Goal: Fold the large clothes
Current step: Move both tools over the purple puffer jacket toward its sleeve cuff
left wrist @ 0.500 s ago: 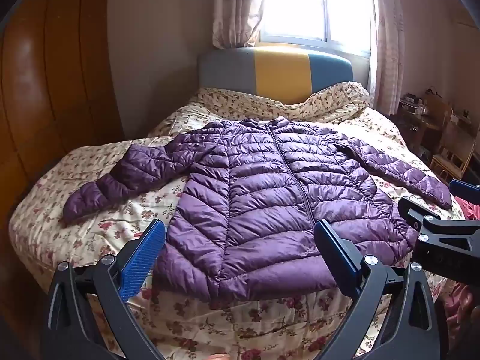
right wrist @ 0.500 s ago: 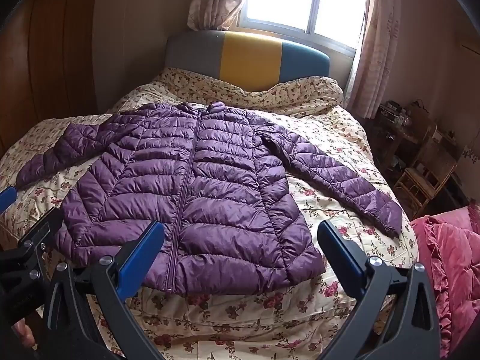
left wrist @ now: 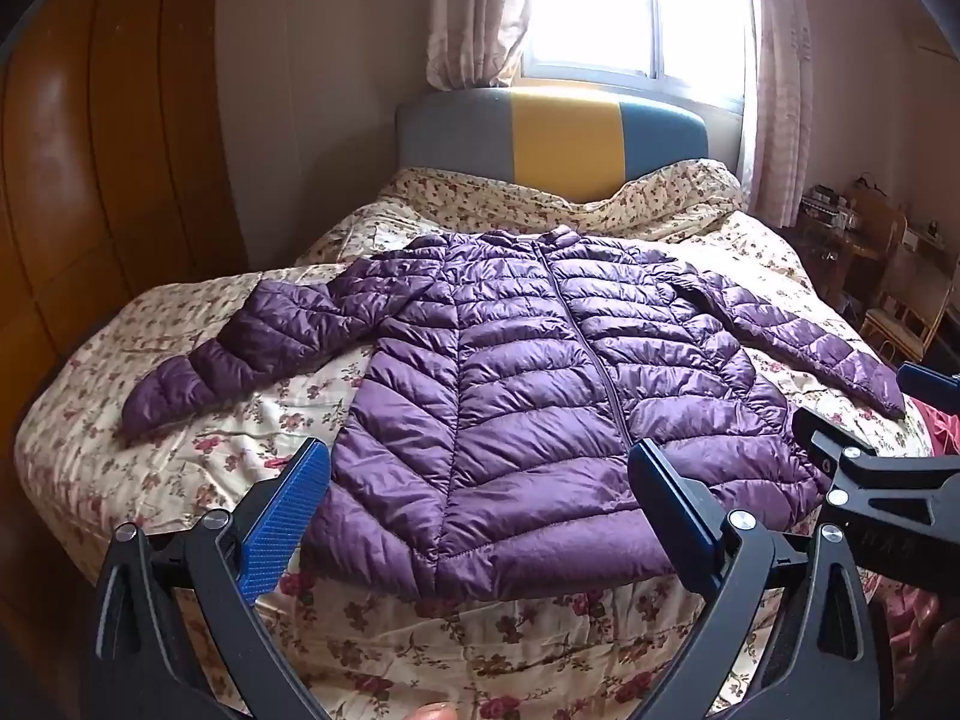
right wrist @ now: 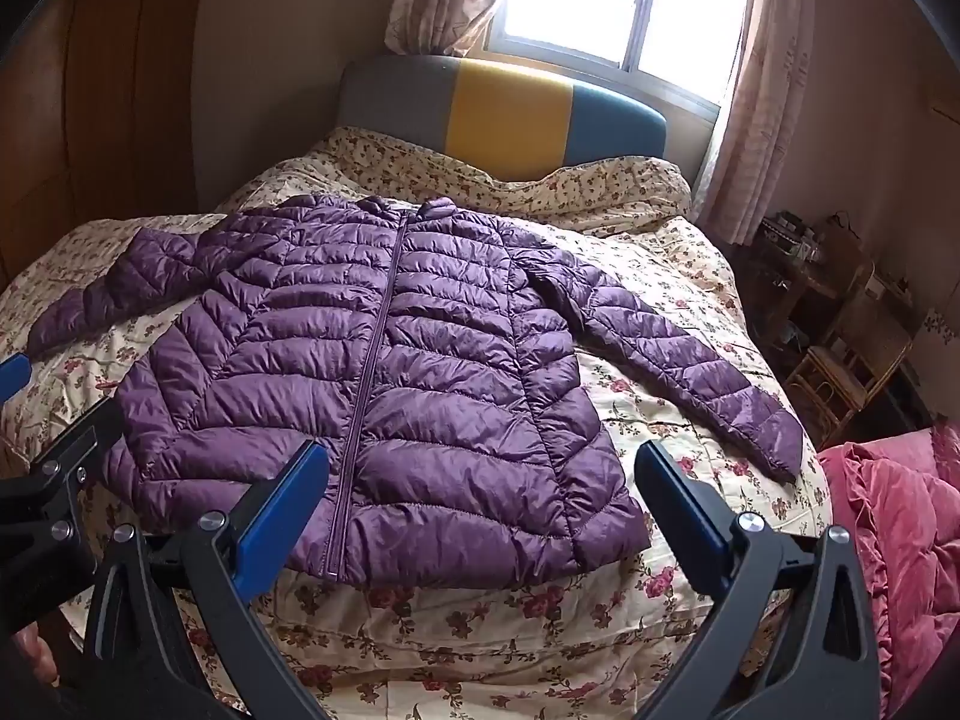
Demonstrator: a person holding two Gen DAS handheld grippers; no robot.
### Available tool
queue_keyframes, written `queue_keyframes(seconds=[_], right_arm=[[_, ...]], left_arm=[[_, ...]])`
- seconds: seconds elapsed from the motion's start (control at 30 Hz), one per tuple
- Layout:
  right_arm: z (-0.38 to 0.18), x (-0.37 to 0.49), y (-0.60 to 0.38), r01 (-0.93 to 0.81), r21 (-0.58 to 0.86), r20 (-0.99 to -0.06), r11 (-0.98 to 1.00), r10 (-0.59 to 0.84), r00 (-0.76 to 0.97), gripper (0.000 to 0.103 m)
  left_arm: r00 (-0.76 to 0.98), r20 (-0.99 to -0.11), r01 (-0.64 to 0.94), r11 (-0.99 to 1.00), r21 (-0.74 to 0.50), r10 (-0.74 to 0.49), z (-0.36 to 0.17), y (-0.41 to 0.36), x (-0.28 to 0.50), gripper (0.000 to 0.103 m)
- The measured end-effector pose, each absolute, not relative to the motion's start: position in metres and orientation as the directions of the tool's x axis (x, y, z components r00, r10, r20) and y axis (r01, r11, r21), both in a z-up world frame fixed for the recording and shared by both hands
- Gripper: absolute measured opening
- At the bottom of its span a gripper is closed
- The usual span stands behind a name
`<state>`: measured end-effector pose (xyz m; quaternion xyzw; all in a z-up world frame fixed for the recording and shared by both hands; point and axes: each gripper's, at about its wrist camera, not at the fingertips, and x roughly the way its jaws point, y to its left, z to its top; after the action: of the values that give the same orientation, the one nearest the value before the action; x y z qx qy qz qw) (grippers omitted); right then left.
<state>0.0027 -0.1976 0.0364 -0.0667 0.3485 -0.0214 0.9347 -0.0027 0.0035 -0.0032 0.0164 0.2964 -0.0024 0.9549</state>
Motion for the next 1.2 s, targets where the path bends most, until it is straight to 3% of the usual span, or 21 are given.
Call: queue_keyframes(seconds=[0.7, 1.2], right_arm=[[0.014, 0.022, -0.162, -0.116, -0.391, -0.639, 0.913, -0.179, 0.748, 0.101], [0.002, 0.037, -0.159, -0.118, -0.401, -0.668, 0.908, -0.202, 0.716, 0.101]], left_arm=[[0.817, -0.577, 0.01, 1.0, -0.008, -0.013, -0.016, 0.015, 0.004, 0.099], [0.801, -0.599, -0.009, 1.0, -0.027, -0.009, -0.023, 0.024, 0.019, 0.099]])
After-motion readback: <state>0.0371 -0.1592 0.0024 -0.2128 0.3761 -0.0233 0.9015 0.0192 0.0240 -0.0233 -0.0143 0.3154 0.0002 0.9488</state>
